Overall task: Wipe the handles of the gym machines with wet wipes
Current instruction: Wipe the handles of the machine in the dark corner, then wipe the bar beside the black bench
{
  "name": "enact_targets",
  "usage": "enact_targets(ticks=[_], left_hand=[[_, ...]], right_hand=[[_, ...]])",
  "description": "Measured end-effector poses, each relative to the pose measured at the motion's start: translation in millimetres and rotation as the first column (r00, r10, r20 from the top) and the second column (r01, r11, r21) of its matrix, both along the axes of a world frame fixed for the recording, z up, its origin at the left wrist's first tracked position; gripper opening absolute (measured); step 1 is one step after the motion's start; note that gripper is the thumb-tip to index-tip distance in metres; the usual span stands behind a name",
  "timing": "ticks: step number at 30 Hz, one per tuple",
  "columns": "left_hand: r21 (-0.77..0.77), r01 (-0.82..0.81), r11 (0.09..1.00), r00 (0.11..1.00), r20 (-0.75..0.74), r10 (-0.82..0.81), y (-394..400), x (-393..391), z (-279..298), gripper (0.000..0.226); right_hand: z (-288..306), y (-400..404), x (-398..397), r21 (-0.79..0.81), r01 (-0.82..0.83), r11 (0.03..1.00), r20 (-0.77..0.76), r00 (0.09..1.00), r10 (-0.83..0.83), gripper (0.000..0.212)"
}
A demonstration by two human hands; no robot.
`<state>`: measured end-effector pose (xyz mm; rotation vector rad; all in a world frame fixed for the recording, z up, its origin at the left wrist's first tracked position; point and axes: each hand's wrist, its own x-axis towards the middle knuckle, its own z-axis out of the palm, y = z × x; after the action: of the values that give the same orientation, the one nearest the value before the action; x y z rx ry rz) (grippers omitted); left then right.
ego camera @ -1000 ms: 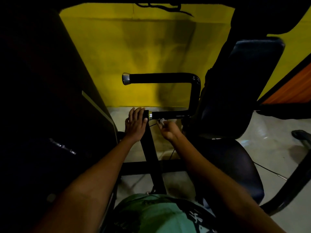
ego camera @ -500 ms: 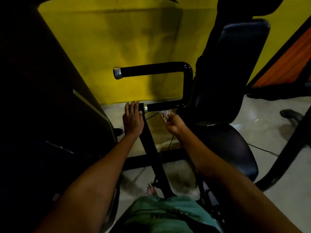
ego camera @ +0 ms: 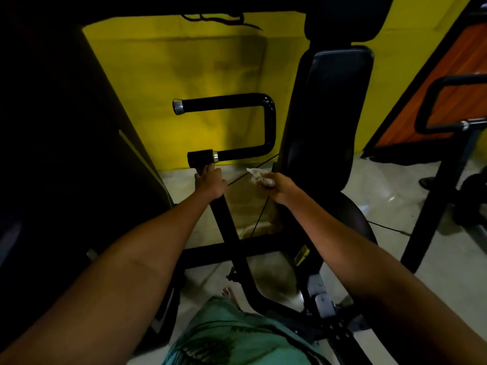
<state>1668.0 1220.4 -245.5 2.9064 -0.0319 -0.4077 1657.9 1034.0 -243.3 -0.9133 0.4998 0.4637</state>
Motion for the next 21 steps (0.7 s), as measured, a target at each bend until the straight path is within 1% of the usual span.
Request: enact_targets(ticks=[1, 3, 5, 7, 8, 10, 11, 12, 13, 15, 16, 18, 19, 20, 21], left_hand=[[-0.009, 0.028, 1.0, 1.0, 0.009, -0.028, -7.3, -11.5, 1.0, 0.044], [-0.018, 0.064, 0.998, 0.998, 0.014, -0.063, -20.3, -29.6, 2.2, 0.041], [-0.008, 0.113, 0.994, 0.994, -0.014, -0.113, -34.5, -47.4, 4.5, 0.039], [-0.004, 0.171, 0.985, 0.982, -0.076, -0.171, -49.3, -63.7, 8.4, 0.037], [-0.013, 0.195, 0.981, 0.975, -0.109, -0.195, -55.3, -68.9, 9.4, 0.036], [-0.051, 0.234, 0.971, 0.959, -0.154, -0.239, -72.1, -81.6, 10.6, 0.036], [-0.065, 0.26, 0.963, 0.949, -0.166, -0.267, -82.6, -88.1, 10.5, 0.039], [-0.07, 0.293, 0.954, 0.937, -0.175, -0.301, -91.9, -93.1, 10.6, 0.039], [-0.071, 0.343, 0.937, 0.918, -0.185, -0.351, -101.1, -98.6, 11.6, 0.036], [-0.071, 0.443, 0.894, 0.873, -0.193, -0.448, -122.9, -108.9, 13.6, 0.032], [-0.066, 0.491, 0.869, 0.847, -0.195, -0.494, -136.0, -112.2, 14.6, 0.034], [-0.036, 0.569, 0.822, 0.802, -0.194, -0.564, -158.8, -119.0, 16.6, 0.041], [-0.017, 0.608, 0.794, 0.778, -0.187, -0.599, -172.6, -124.4, 18.6, 0.042], [-0.001, 0.639, 0.77, 0.757, -0.178, -0.629, -183.1, -130.5, 17.6, 0.042], [0.021, 0.692, 0.722, 0.714, -0.168, -0.68, -198.5, -138.5, 19.6, 0.042]], right_hand=[[0.3, -6.6, -7.8, -0.118, 0.04, 0.992, -0.007, 0.999, -0.041, 0.036], [4.2, -18.5, -21.5, -0.316, 0.128, 0.94, -0.025, 0.989, -0.143, 0.026], [13.3, -31.6, -42.5, -0.466, 0.155, 0.871, -0.019, 0.982, -0.185, 0.029], [22.6, -50.9, -68.8, -0.552, 0.113, 0.826, -0.025, 0.988, -0.152, 0.027], [25.1, -60.8, -80.6, -0.57, 0.083, 0.817, -0.033, 0.992, -0.123, 0.026], [24.6, -86.0, -107.1, -0.593, 0.108, 0.798, 0.023, 0.993, -0.117, 0.033], [22.2, -98.9, -120.3, -0.614, 0.148, 0.776, 0.045, 0.987, -0.153, 0.036], [23.7, -108.7, -133.6, -0.638, 0.147, 0.756, 0.043, 0.987, -0.155, 0.037], [22.1, -116.9, -143.1, -0.689, 0.111, 0.716, 0.018, 0.99, -0.137, 0.037], [24.9, -133.2, -167.6, -0.788, 0.06, 0.612, -0.006, 0.995, -0.104, 0.032], [27.3, -143.6, -180.8, -0.836, 0.058, 0.546, -0.001, 0.994, -0.108, 0.027], [34.5, -160.9, -204.6, -0.932, 0.038, 0.361, -0.001, 0.994, -0.106, 0.009], [37.1, -171.1, -219.3, -0.962, 0.047, 0.27, 0.011, 0.991, -0.131, 0.008], [39.0, -177.9, -232.8, -0.98, 0.051, 0.194, 0.022, 0.988, -0.152, 0.013], [42.0, -185.9, -249.3, -0.987, 0.059, 0.151, 0.028, 0.979, -0.203, 0.018]])
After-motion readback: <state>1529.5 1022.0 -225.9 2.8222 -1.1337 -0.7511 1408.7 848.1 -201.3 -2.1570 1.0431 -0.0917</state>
